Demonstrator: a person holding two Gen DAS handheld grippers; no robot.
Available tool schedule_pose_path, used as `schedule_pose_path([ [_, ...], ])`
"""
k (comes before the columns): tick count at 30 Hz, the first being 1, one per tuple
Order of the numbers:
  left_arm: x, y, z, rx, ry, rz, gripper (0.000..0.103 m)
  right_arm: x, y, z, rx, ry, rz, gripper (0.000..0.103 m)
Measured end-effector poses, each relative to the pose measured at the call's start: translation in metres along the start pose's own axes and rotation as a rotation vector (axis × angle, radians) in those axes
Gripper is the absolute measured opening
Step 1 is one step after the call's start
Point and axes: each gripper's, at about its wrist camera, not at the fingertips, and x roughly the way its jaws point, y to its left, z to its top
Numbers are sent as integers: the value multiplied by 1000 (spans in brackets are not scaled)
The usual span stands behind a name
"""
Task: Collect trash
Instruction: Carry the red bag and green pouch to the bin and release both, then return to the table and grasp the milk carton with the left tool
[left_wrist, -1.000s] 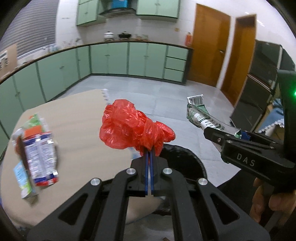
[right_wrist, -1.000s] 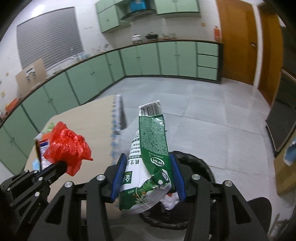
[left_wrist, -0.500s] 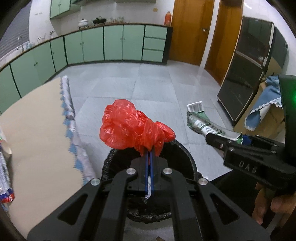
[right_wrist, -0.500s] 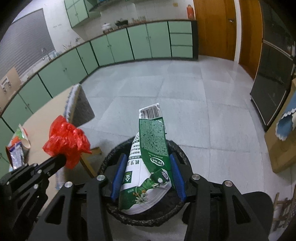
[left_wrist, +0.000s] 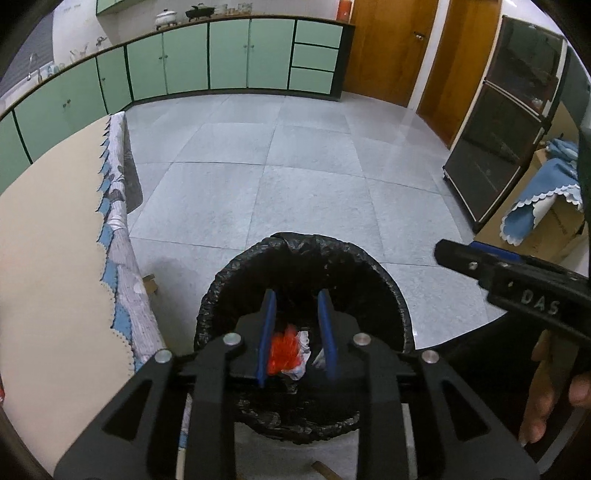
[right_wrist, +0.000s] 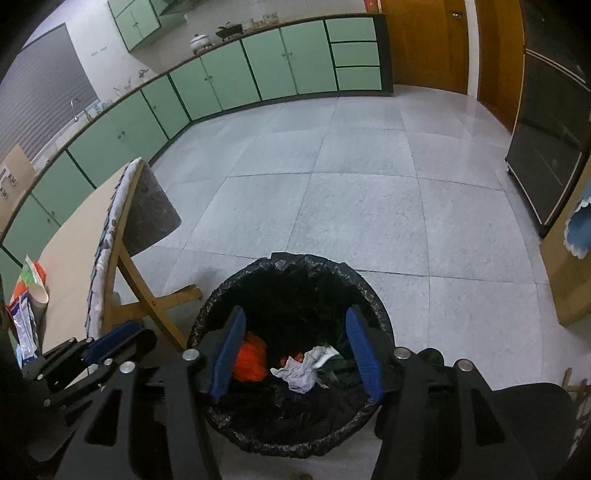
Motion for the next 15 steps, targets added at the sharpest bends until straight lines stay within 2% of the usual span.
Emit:
schedule_pose_path([
  [7, -11, 10, -3, -20, -13, 23, 24, -10, 6, 2, -11, -23, 8, 56],
  [9, -16, 12, -4, -26, -21, 32, 34, -15, 8, 2, -17, -30, 12, 56],
  [13, -39, 19, -7, -45, -57, 64, 41, -26, 19, 6, -34, -51, 26, 56],
  [15, -59, 29, -12, -70, -87, 92, 48, -33, 30, 8, -49, -62, 44, 56],
])
